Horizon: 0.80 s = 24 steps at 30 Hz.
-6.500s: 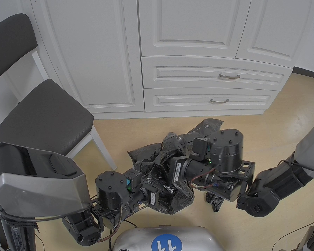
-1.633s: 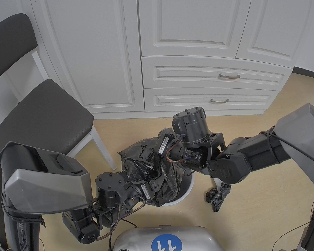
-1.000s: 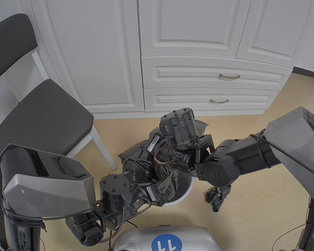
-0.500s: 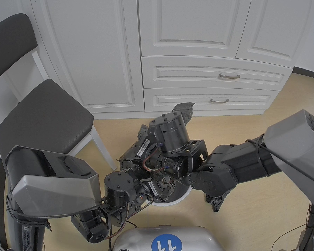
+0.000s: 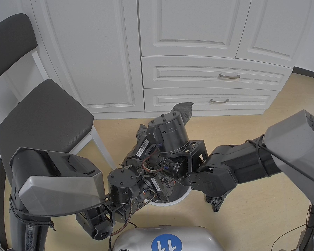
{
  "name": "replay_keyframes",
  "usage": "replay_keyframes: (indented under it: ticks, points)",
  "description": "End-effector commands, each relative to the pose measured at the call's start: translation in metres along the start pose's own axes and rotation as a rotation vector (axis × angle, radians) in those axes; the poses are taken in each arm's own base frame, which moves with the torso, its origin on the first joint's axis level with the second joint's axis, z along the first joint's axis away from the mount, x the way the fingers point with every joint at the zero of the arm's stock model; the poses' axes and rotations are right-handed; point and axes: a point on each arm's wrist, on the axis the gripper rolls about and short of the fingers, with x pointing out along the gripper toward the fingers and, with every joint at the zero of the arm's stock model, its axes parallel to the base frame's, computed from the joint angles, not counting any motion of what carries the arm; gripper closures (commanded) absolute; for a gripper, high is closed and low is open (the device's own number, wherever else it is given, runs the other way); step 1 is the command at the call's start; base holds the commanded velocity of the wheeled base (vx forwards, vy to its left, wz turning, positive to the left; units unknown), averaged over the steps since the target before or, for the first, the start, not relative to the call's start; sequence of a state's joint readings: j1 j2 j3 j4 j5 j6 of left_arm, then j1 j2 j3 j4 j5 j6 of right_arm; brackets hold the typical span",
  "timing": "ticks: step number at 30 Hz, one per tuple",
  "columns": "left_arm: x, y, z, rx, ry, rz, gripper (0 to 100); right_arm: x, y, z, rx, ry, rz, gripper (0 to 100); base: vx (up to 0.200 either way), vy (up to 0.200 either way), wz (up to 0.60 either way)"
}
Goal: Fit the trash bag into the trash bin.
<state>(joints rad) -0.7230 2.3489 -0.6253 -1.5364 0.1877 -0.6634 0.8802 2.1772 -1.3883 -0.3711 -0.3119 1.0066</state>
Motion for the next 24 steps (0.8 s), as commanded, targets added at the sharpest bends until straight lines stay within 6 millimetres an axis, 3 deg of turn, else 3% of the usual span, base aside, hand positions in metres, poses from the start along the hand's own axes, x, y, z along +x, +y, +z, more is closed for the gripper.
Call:
replay_keyframes:
  ticks: [1, 7, 8, 18, 24]
  points:
    - [-0.001, 0.0, 0.0, 0.001, 0.001, 0.001, 100, 0.001, -0.001, 0.002, 0.002, -0.005, -0.004, 100, 0.0, 0.0, 0.0]
    - [-0.002, -0.002, 0.003, 0.0, -0.006, -0.003, 100, 0.001, -0.004, 0.005, -0.009, -0.01, -0.015, 100, 0.0, 0.0, 0.0]
    - [-0.002, -0.001, 0.003, 0.0, -0.005, 0.0, 100, 0.0, -0.004, 0.005, -0.015, -0.013, -0.015, 0, 0.0, 0.0, 0.0]
    - [-0.003, 0.0, 0.003, 0.0, -0.011, 0.011, 100, -0.014, -0.003, 0.037, -0.035, -0.097, -0.024, 0, 0.0, 0.0, 0.0]
    - [-0.004, 0.0, 0.003, 0.002, -0.009, 0.014, 100, -0.038, -0.003, 0.066, -0.072, -0.136, -0.039, 0, 0.0, 0.0, 0.0]
